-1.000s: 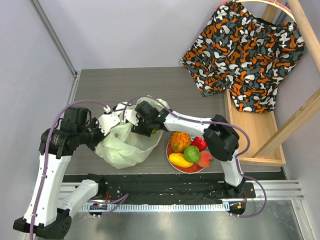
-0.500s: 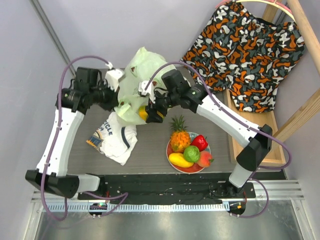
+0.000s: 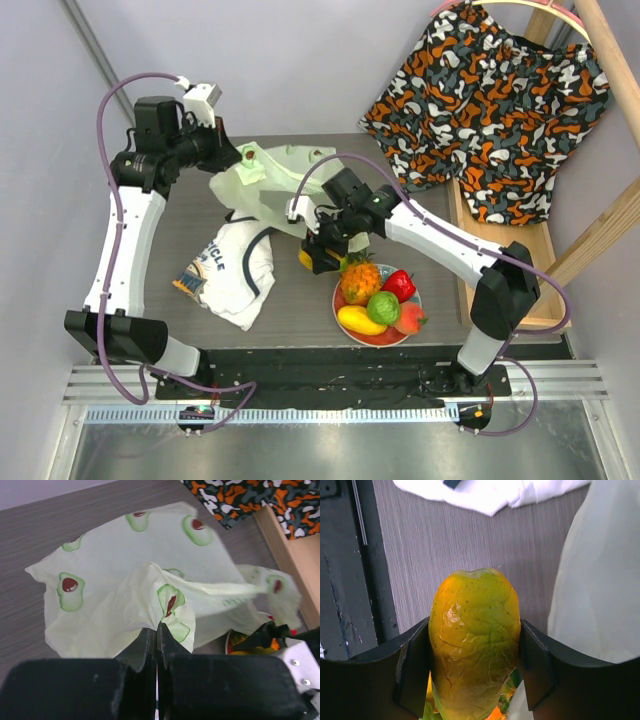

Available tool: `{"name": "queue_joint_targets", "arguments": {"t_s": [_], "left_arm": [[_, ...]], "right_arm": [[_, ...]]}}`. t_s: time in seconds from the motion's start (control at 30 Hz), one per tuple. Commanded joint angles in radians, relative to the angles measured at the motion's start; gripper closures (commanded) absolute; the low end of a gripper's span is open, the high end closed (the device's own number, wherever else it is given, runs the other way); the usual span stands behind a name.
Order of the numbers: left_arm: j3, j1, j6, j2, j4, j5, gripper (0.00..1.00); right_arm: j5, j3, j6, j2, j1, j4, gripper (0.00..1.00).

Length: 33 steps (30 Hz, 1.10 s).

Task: Take the fake fruits out of the plastic bag
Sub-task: Place the fake fruit on the plate.

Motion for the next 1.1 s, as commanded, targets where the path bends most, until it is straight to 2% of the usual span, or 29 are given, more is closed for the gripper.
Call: {"name": "queue_joint_targets", "arguments": {"t_s": [0.0, 0.13, 0.23, 0.33, 0.4, 0.43, 0.47, 0.5, 0.57, 0.6, 0.63, 0.67, 0.77, 0.87, 0.93, 1.07], "left_arm": [[-0.003, 0.008, -0.079, -0.058, 0.09, 0.185, 1.0], [-0.061, 0.007, -0.105, -0.095, 0.098, 0.184, 1.0], [-0.083, 0.007, -0.12, -0.061, 0.13, 0.135, 1.0], [0.012, 0.007, -0.096, 0.005, 0.128, 0.104, 1.0], [0.075, 0.007, -0.094, 0.075, 0.122, 0.086, 1.0], [0.133, 0.007, -0.087, 0.095, 0.118, 0.089, 0.98], [0.157, 0.007, -0.082, 0.126, 0.114, 0.096, 0.93], [0.174, 0.007, -0.08, 0.132, 0.113, 0.098, 0.77], [0.195, 0.007, -0.08, 0.126, 0.113, 0.096, 0.66], [0.192, 0.007, -0.08, 0.114, 0.113, 0.096, 0.57], [0.172, 0.007, -0.076, 0.097, 0.113, 0.093, 0.53], [0.159, 0.007, -0.067, 0.082, 0.113, 0.087, 0.44], [0.094, 0.008, -0.045, -0.003, 0.104, 0.049, 0.33], [0.033, 0.011, -0.031, -0.081, 0.098, 0.044, 0.27], [-0.016, 0.019, -0.034, -0.136, 0.096, 0.049, 0.26], [-0.082, 0.07, -0.059, -0.202, 0.102, 0.093, 0.26]], "right_arm": [[0.045, -0.046, 0.012, -0.028, -0.006, 0.038, 0.65], [0.002, -0.043, 0.029, 0.005, -0.019, 0.046, 0.65], [-0.062, 0.007, 0.0, 0.018, -0.017, 0.009, 0.66], [-0.102, 0.111, -0.083, -0.001, -0.017, -0.104, 0.66], [-0.095, 0.118, -0.145, -0.033, -0.017, -0.149, 0.66], [-0.087, 0.094, -0.226, -0.057, -0.017, -0.198, 0.66], [-0.076, 0.068, -0.268, -0.108, -0.016, -0.22, 0.66], [-0.064, 0.034, -0.305, -0.146, -0.013, -0.237, 0.66], [-0.015, -0.107, -0.409, -0.27, -0.003, -0.266, 0.66], [0.007, -0.159, -0.447, -0.315, 0.004, -0.278, 0.66], [0.051, -0.261, -0.489, -0.359, 0.016, -0.284, 0.67], [0.074, -0.31, -0.509, -0.46, 0.042, -0.287, 0.66], [0.148, -0.486, -0.538, -0.65, 0.101, -0.268, 0.65], [0.224, -0.607, -0.541, -0.766, 0.162, -0.223, 0.65], [0.28, -0.684, -0.544, -0.85, 0.219, -0.179, 0.65], [0.395, -0.72, -0.528, -0.915, 0.236, -0.119, 0.65]]}}
